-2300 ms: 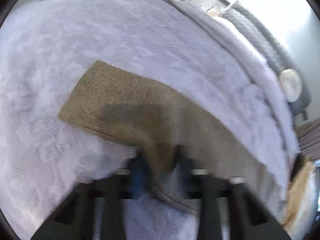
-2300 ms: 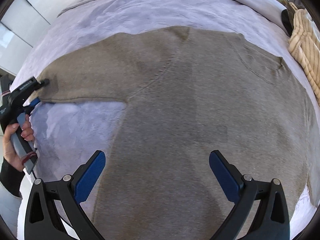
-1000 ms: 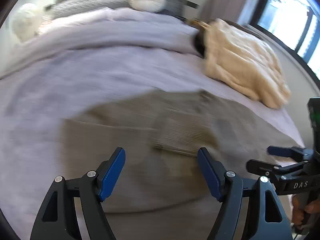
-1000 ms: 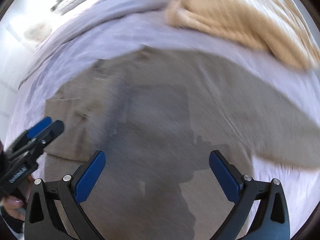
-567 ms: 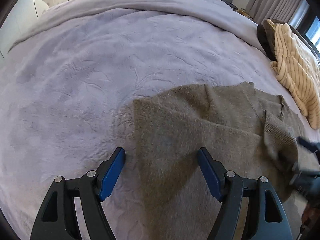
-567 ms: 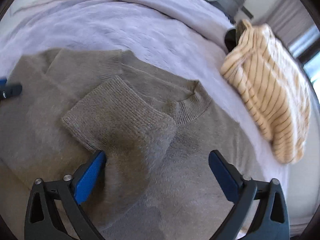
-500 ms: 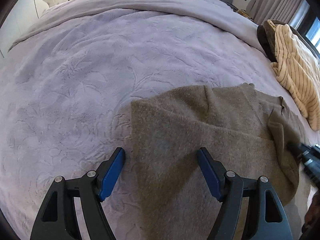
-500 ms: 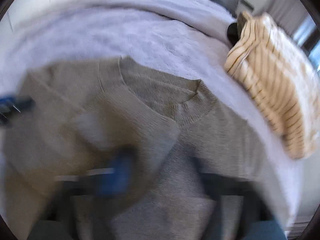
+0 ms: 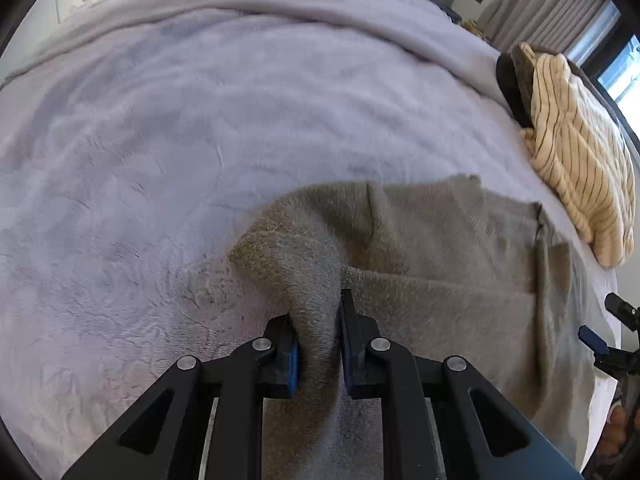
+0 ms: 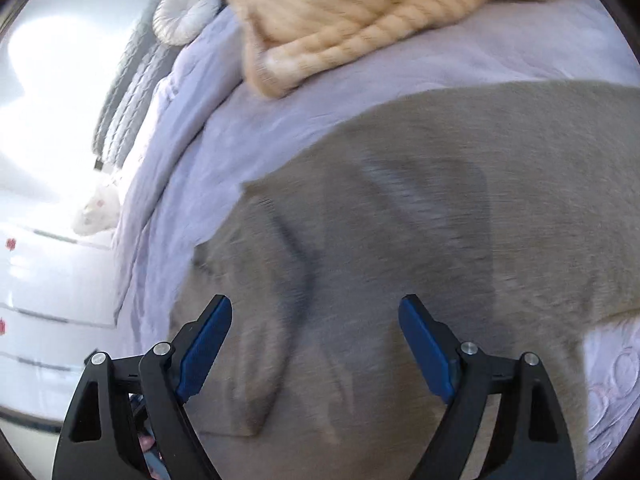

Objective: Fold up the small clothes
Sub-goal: 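Grasp the sweater side edge with the left tool and fold it inward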

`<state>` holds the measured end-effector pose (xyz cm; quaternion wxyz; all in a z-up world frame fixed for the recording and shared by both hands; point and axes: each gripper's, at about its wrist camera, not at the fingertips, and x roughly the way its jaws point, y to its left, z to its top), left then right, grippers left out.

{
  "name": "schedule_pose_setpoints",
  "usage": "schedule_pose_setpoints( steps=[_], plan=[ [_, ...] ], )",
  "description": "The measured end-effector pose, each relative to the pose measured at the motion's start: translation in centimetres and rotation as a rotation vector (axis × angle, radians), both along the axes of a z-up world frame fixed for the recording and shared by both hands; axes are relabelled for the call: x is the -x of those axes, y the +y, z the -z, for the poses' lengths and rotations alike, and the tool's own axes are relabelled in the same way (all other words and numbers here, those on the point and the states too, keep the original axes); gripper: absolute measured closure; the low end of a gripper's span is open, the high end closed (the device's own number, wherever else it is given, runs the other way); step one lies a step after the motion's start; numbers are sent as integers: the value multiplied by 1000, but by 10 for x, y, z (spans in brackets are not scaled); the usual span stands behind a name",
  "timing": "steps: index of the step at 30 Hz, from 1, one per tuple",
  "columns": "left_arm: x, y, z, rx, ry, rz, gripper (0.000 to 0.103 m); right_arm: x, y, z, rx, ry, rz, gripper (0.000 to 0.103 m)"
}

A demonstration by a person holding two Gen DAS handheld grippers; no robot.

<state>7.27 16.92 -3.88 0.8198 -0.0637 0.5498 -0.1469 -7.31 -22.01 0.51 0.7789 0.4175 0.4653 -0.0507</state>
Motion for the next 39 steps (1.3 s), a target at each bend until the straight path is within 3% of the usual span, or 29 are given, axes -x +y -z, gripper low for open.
schedule_pose_setpoints(
  steps=[4,8,10,11,12,13,14,16,18,20,22,23,25,26,27,30,31,33,34,37,39],
  plan=[
    [0,17,-7,91,-10,-41,86,-33,46,-30,278,22,-138,15],
    [-1,10,2,36,-2,-24,86,-81,95,-27,499,52,-280,17],
    [-1,11,2,47,5,-41,86,-100,105,-4,570,153,-330,29],
    [-1,12,2,54,7,-47,86,-106,104,9,577,190,-342,60],
    [-2,14,1,64,7,-51,86,-107,100,13,564,195,-343,74],
    [-1,16,0,72,7,-51,86,-106,93,11,530,172,-334,78],
    [-1,17,1,79,7,-47,86,-101,83,5,492,134,-313,91],
    [-2,18,4,83,10,-38,86,-78,57,-13,420,45,-235,91],
    [-4,19,7,95,22,-43,86,-54,33,-17,364,25,-160,91],
    [-4,20,7,99,22,-50,86,-19,-2,-6,229,42,-54,91],
    [-4,21,9,100,24,-49,85,17,-30,17,39,68,62,83],
    [-5,21,9,97,28,-45,85,28,-36,25,-33,72,98,73],
    [-5,21,9,92,31,-37,85,49,-43,34,-174,13,149,50],
    [-6,20,8,87,34,-32,85,52,-43,33,-215,-20,157,31],
    [-6,19,8,84,36,-28,85,51,-41,31,-227,-39,153,19],
    [-6,15,4,66,22,-11,85,32,-33,30,-214,-27,118,19],
    [-5,14,2,58,11,-9,85,25,-32,34,-207,11,123,23],
    [-3,16,-2,81,-7,-27,85,9,-29,39,-213,50,109,95],
    [-2,20,-4,108,-13,-42,85,2,-27,33,-205,29,81,96],
    [-4,29,0,132,-10,-62,85,-11,-15,-8,-48,-89,-36,96],
    [-8,32,8,116,0,-71,85,-16,-14,-14,27,-81,-71,96]
  ],
)
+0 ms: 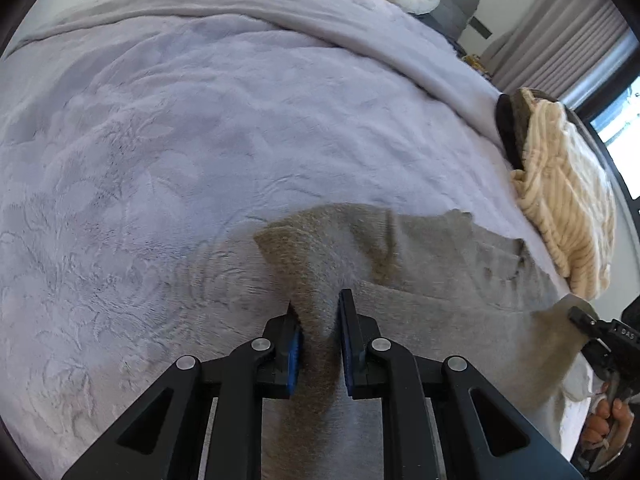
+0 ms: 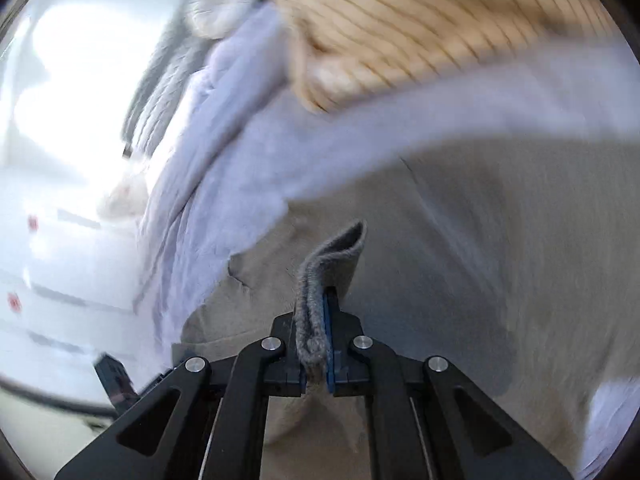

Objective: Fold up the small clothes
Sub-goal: 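Grasp the sweater side edge with the left tool and fold it inward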

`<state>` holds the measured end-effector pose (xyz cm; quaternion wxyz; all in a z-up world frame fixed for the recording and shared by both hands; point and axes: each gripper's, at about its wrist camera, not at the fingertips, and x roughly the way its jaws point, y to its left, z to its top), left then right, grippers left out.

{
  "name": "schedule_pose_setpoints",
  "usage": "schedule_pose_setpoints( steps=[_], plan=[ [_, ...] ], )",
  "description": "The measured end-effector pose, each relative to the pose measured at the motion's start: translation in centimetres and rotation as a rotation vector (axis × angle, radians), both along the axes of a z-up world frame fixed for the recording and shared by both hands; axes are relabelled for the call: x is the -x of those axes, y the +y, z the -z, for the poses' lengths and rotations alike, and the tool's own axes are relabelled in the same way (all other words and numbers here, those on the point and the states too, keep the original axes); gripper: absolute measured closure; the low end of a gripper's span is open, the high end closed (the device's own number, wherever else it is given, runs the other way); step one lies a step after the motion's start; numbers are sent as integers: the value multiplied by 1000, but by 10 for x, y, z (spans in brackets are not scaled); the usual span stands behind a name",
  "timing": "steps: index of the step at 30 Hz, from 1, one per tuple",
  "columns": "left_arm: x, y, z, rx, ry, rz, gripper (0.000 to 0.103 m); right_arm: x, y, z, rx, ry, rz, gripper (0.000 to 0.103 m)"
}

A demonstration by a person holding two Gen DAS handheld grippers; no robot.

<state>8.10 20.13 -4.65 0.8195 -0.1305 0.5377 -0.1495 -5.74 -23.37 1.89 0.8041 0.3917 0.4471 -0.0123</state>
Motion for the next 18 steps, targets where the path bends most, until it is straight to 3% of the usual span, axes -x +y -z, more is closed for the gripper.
schedule_pose_setpoints(
  steps=[4,6,8,10,13,14,15,16,17,18],
  plan=[
    [-5,12,5,13,15,-48,85,4,-21,40,35,163,13,96],
    [-4,15,-4,-54,-22,-58,85,19,-30,47,-7,160,47,96],
    [-2,21,-12,-137,-53,-57,85,30,-32,41,46,166,58,92],
    [-3,29,-15,-149,-34,-64,85,37,-32,36,57,178,63,89],
    [-1,36,-18,-128,-1,-54,85,53,-35,32,13,173,67,67],
    [0,37,-20,-120,1,-54,85,57,-34,31,-4,162,71,53],
    [1,37,-21,-105,1,-53,81,58,-31,29,-17,153,70,44],
    [2,37,-23,-82,-2,-52,68,56,-28,28,-32,144,68,41],
    [3,37,-25,-67,-8,-56,28,53,-24,29,-46,139,59,40],
    [5,35,-28,-58,-33,-71,15,54,-23,29,-61,136,50,40]
  ],
)
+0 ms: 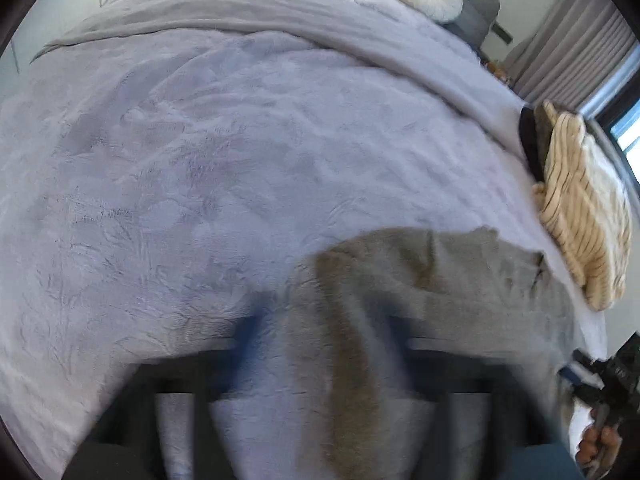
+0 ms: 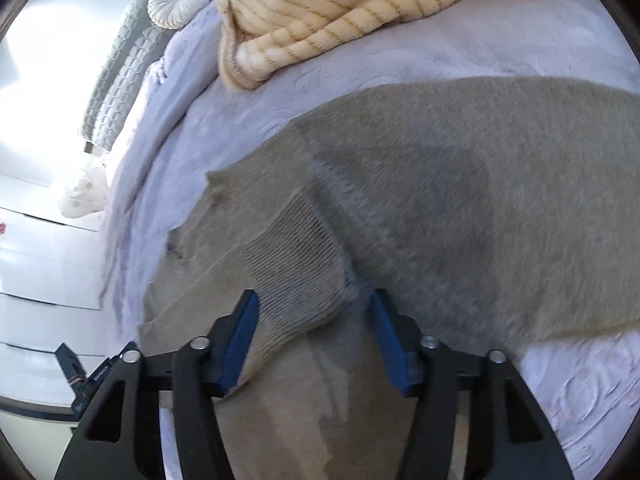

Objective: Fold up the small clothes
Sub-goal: 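Grasp the sweater side edge with the left tool and fold it inward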

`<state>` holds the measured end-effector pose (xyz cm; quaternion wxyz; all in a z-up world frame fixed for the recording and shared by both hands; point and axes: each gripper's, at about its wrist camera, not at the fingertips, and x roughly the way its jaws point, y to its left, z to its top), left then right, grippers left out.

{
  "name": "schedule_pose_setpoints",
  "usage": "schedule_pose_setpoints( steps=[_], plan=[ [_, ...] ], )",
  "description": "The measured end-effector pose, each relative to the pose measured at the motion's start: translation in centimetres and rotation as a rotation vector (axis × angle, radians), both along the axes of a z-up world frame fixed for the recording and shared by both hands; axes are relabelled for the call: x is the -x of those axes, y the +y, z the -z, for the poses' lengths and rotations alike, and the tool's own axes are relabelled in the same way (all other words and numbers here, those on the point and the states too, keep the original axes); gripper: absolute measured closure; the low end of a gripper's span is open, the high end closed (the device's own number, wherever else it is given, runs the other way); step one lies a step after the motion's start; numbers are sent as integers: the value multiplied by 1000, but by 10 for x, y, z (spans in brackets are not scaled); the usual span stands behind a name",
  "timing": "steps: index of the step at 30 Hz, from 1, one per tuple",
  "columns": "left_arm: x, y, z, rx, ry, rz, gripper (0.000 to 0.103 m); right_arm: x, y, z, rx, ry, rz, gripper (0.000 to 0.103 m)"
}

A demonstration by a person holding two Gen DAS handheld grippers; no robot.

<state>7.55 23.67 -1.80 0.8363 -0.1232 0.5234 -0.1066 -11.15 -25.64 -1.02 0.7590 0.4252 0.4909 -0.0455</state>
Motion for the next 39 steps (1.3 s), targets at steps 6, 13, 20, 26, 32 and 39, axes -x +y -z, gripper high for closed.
schedule_pose_setpoints(
  steps=[6,13,20,26,32,39],
  plan=[
    [-1,-19,4,-21,1,39,15,-21,3,15,-62,-6,48,79],
    [-1,-13,9,-30,11,17,15,-49,28,-27,312,-92,-168,96],
    [-18,-21,27,50,68,54,46,-44,7,11,227,6,-110,95],
    [-22,-38,19,-39,4,121,90,-50,13,6,281,11,-155,93],
    [-27,-17,39,-78,29,94,87,-50,19,11,310,19,-171,93],
    [-5,-15,9,-189,3,93,87,-33,14,-3,275,37,-141,71]
  ],
)
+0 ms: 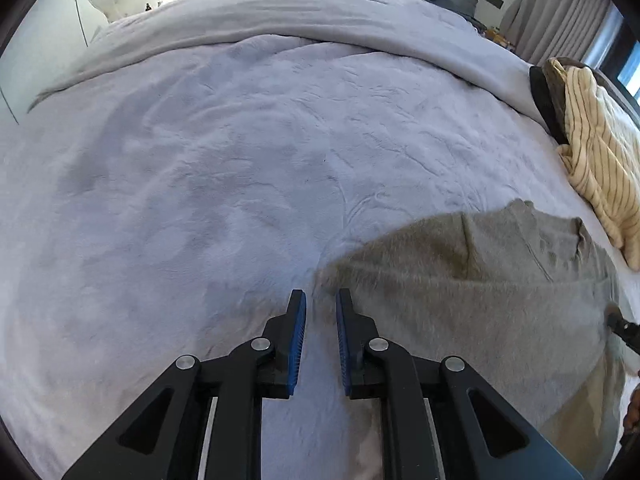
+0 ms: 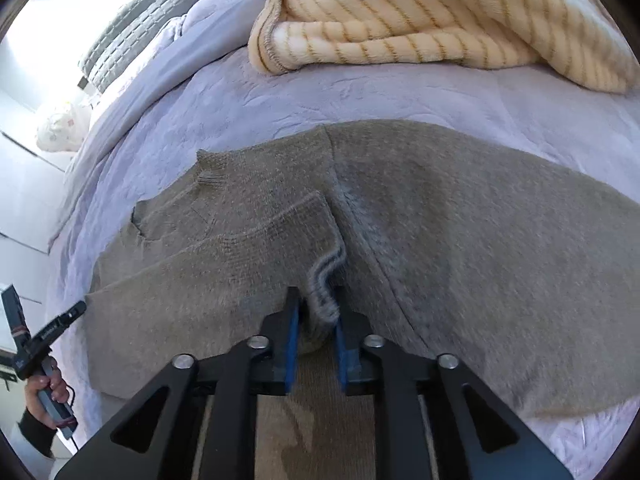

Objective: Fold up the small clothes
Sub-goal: 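Grasp the sweater side edge with the left tool and fold it inward, then move the right tool to the other sleeve cuff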

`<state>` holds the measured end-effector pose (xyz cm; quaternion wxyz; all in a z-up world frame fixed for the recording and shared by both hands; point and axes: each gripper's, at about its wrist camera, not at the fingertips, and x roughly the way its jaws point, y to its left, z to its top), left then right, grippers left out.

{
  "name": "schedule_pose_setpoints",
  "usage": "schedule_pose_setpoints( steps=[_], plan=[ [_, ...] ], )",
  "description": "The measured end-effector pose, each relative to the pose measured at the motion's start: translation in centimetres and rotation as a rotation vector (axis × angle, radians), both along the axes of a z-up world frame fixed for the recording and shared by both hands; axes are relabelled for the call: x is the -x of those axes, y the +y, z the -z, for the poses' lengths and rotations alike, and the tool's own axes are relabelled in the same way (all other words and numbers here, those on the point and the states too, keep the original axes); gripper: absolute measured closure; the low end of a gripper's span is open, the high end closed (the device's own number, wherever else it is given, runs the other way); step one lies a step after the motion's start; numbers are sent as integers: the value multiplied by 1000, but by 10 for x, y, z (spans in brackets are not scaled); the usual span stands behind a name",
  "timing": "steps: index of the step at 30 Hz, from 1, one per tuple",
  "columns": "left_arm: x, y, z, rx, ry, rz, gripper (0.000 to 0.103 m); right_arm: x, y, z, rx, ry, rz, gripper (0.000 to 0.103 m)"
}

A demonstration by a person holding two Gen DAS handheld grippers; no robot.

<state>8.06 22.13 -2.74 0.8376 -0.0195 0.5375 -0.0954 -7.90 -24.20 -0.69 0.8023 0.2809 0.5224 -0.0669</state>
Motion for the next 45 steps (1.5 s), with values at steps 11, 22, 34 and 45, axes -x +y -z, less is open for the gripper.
schedule_pose_setpoints(
  steps=[11,22,34,45],
  plan=[
    [68,-37,-1,34,63,142,87,51,14,-12,-70,21,20,51],
    [84,-22,1,-40,114,81,72,76,8,-6,-130,48,72,51],
    [108,-96,-33,-30,78,153,10,97,-18,-19,-152,34,166,48],
    [97,-219,-29,98,160,290,10,124,-60,-18,-170,19,270,48]
  ],
)
